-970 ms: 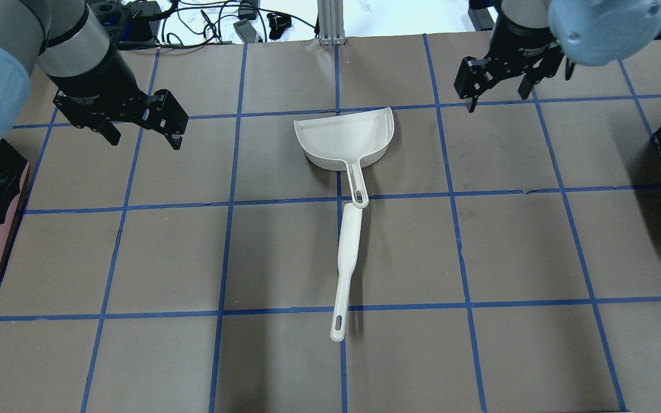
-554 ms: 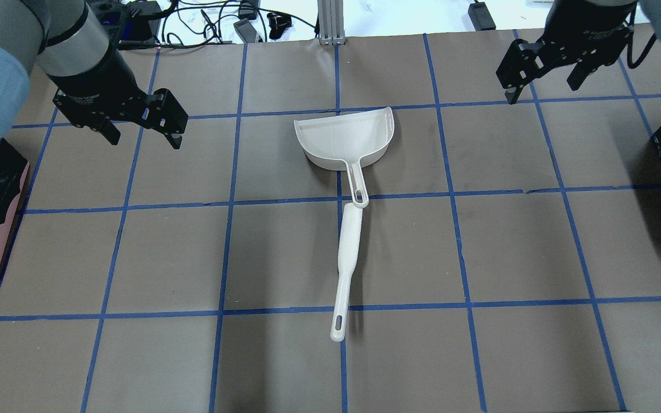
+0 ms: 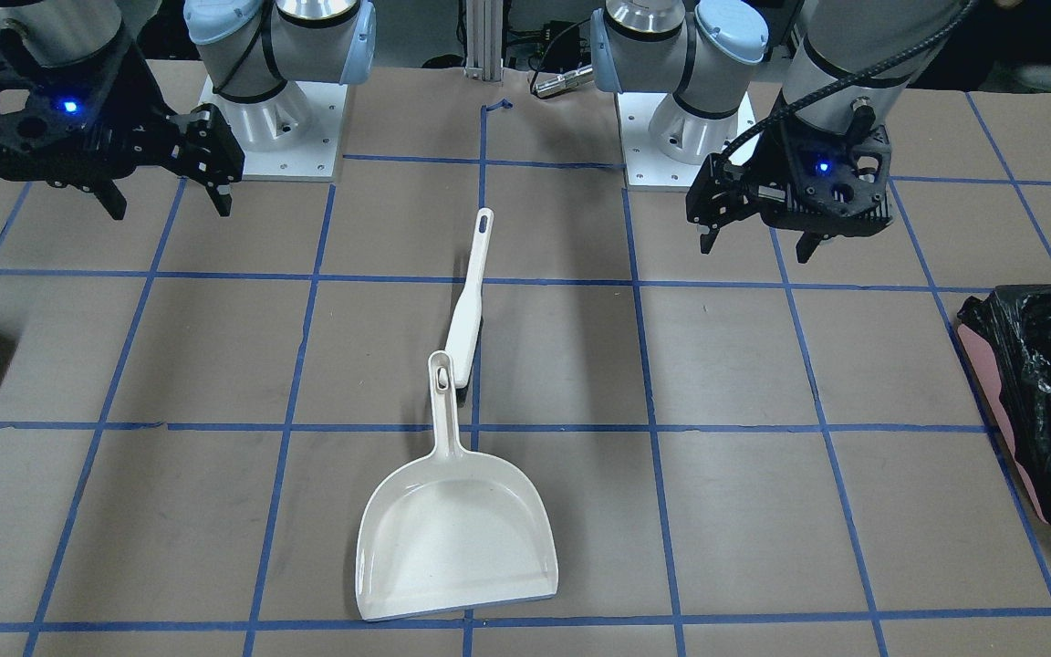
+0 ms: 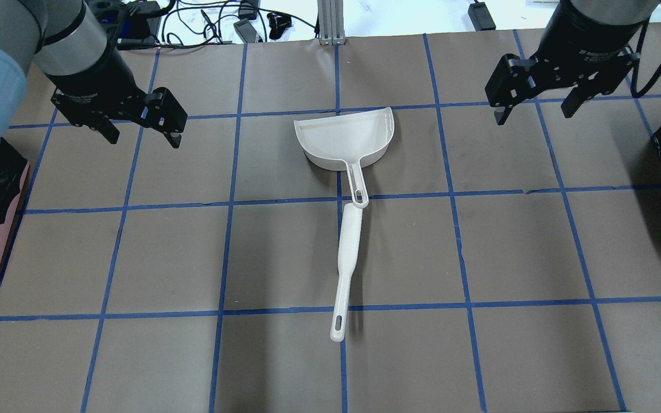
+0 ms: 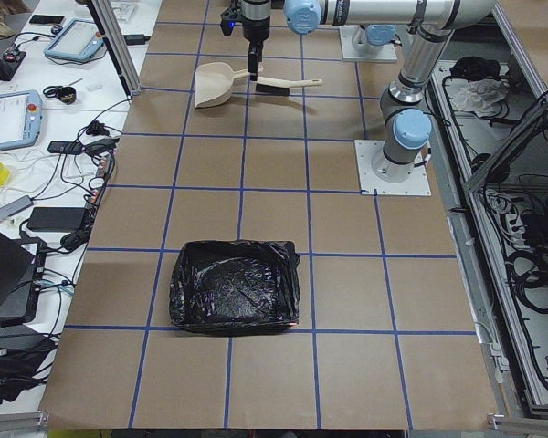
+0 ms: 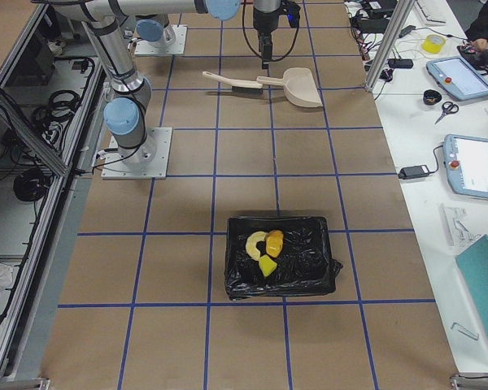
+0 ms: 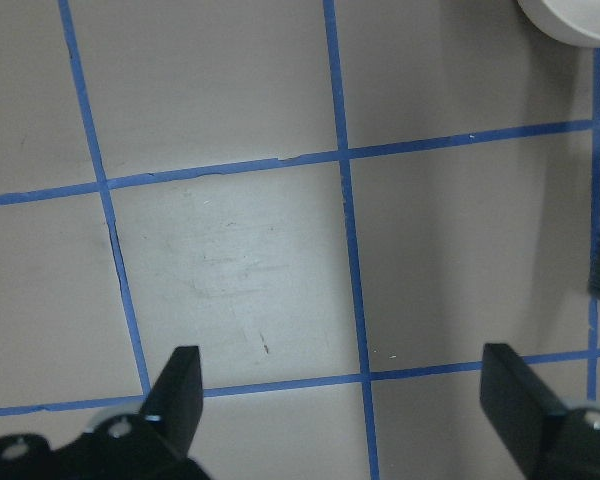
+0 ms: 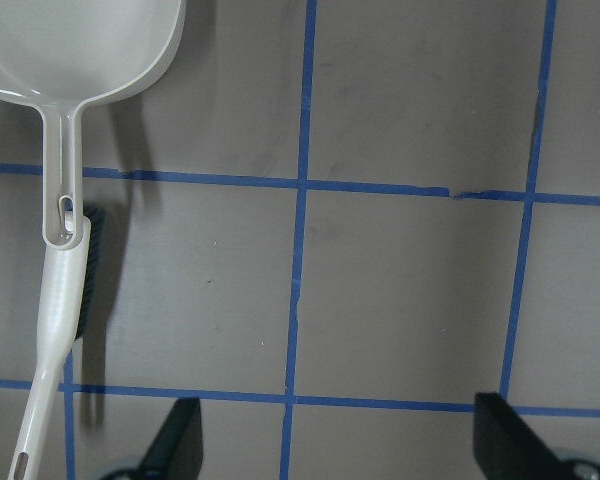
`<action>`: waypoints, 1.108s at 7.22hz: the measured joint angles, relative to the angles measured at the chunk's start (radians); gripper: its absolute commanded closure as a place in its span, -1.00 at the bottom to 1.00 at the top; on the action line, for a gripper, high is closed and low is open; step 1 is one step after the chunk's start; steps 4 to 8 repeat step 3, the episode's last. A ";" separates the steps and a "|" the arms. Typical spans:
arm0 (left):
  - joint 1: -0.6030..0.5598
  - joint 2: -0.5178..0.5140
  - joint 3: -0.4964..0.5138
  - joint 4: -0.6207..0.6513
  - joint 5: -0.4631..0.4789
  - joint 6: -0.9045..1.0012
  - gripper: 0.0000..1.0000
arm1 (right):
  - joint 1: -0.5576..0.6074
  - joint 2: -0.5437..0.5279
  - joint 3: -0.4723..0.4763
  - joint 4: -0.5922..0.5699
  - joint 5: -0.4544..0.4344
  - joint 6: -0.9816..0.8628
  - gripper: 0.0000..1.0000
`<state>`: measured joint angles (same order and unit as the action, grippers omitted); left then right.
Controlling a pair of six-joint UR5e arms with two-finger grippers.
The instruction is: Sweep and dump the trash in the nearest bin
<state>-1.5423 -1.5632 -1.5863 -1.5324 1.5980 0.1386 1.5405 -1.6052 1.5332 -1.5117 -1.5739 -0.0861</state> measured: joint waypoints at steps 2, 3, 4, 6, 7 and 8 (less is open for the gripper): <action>0.001 0.017 0.011 -0.001 0.000 0.000 -1.00 | 0.034 -0.005 0.016 0.002 -0.008 0.052 -0.93; 0.003 0.030 0.012 -0.002 0.000 -0.001 -1.00 | 0.040 -0.004 0.025 0.000 -0.008 0.056 -0.93; 0.003 0.030 0.012 -0.002 0.000 -0.001 -1.00 | 0.040 -0.004 0.025 0.000 -0.008 0.056 -0.93; 0.003 0.030 0.012 -0.002 0.000 -0.001 -1.00 | 0.040 -0.004 0.025 0.000 -0.008 0.056 -0.93; 0.003 0.030 0.012 -0.002 0.000 -0.001 -1.00 | 0.040 -0.004 0.025 0.000 -0.008 0.056 -0.93; 0.003 0.030 0.012 -0.002 0.000 -0.001 -1.00 | 0.040 -0.004 0.025 0.000 -0.008 0.056 -0.93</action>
